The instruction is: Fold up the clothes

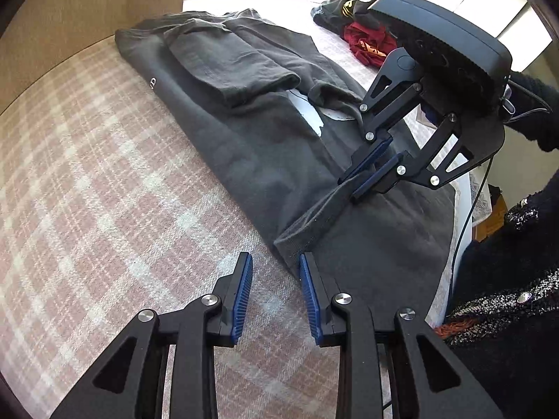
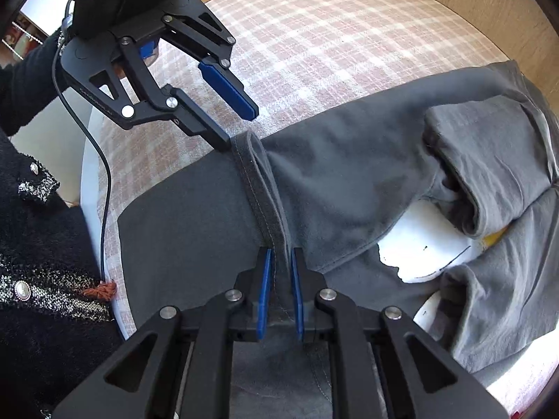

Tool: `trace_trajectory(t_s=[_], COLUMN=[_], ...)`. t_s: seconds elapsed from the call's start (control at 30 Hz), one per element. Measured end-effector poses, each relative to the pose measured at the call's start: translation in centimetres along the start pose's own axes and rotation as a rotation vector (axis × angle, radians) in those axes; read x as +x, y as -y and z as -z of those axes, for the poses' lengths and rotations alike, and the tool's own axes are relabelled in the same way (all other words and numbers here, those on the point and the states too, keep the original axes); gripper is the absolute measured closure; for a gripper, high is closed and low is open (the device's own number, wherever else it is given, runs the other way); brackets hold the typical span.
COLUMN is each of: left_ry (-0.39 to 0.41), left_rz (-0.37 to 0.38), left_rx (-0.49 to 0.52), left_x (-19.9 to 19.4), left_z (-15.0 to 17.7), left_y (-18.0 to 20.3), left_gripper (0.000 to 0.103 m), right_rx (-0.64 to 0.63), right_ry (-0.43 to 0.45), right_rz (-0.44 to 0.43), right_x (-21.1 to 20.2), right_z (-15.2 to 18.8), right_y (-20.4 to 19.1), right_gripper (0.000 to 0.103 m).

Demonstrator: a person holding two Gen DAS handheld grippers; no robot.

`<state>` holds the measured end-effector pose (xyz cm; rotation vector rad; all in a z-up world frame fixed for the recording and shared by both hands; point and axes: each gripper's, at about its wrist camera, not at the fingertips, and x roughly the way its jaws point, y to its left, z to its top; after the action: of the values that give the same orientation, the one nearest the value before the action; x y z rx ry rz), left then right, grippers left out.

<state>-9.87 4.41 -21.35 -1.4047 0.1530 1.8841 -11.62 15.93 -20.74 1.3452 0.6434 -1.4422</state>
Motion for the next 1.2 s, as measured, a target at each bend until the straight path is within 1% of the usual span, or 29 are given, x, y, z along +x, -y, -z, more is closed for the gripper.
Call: trace_trajectory(t_s=[0.07,0.13,0.2,0.23,0.3,0.33,0.37,0.43,0.5,0.53,0.6,0.63,0.67,0.7,0.73,0.8,0.83,0.9,0.97,1.07,1.2], left_ry=[0.023,0.040,0.041,0.025,-0.014,-0.017,-0.019,-0.035,-0.033,-0.029,-0.011,-0.001,0.011,0.021,0.025,0.014,0.003,-0.024,-0.056,-0.094,-0.110], left_rz=[0.012,0.060,0.108,0.104,0.079,0.083,0.087,0.079,0.027,0.005,-0.025,-0.037,-0.045,-0.044,-0.036,-0.012,-0.003,-0.010,-0.048,-0.109,-0.128], left_rx=[0.021,0.051,0.086,0.093,0.092,0.084,0.076,0.059,0.074,0.083,0.105,0.120,0.137,0.155,0.176,0.222,0.252,0.316,0.372,0.430,0.451], left_x=[-1.0,-1.6,-1.3,-0.6,1.2,1.6,2.1,2.1,1.1,0.3,-1.5,-2.4,-3.0,-3.4,-3.7,-3.8,-3.4,-2.1,-0.7,1.1,2.1], left_z=[0.1,0.1,0.0,-0.3,-0.9,-1.2,-1.6,-2.0,-1.8,-1.5,-0.4,0.2,0.8,1.4,2.0,3.1,3.5,4.1,4.6,4.8,4.5], left_y=[1.0,2.1,2.9,2.8,2.5,2.1,1.7,1.5,2.2,2.8,4.5,5.6,6.7,7.9,9.3,11.8,13.0,15.0,16.2,16.8,16.9], left_gripper=[0.079,0.079,0.079,0.079,0.079,0.085,0.085,0.085,0.084,0.084,0.081,0.081,0.080,0.078,0.076,0.072,0.071,0.070,0.070,0.070,0.070], right_rx=[0.016,0.034,0.068,0.090,0.151,0.186,0.222,0.281,0.331,0.358,0.417,0.442,0.468,0.494,0.517,0.549,0.552,0.533,0.480,0.394,0.241], right_ry=[0.009,0.024,0.055,0.076,0.120,0.136,0.133,0.103,0.090,0.110,0.214,0.244,0.273,0.303,0.321,0.315,0.302,0.270,0.237,0.186,0.112], right_rz=[0.008,0.021,0.023,0.015,-0.033,-0.057,-0.068,-0.062,-0.026,-0.014,0.001,0.025,0.049,0.073,0.090,0.106,0.116,0.130,0.154,0.193,0.262], right_x=[-0.7,-1.5,-2.5,-3.1,-3.9,-4.0,-3.6,-2.7,-2.8,-3.5,-6.4,-7.5,-8.6,-9.7,-10.4,-10.8,-10.2,-9.0,-7.4,-5.4,-3.5], right_z=[0.0,0.0,0.1,0.3,0.9,1.3,1.8,2.9,4.3,5.1,7.5,9.0,10.5,12.1,13.6,16.4,17.3,18.6,19.4,19.7,19.1], right_y=[0.1,0.2,0.5,0.6,1.1,1.3,1.6,2.0,2.0,1.9,1.0,0.2,-0.6,-1.4,-2.0,-3.1,-4.0,-5.6,-6.8,-8.3,-9.3], right_gripper=[0.089,0.087,0.087,0.087,0.087,0.087,0.087,0.087,0.087,0.087,0.086,0.077,0.071,0.060,0.059,0.059,0.059,0.059,0.059,0.059,0.058])
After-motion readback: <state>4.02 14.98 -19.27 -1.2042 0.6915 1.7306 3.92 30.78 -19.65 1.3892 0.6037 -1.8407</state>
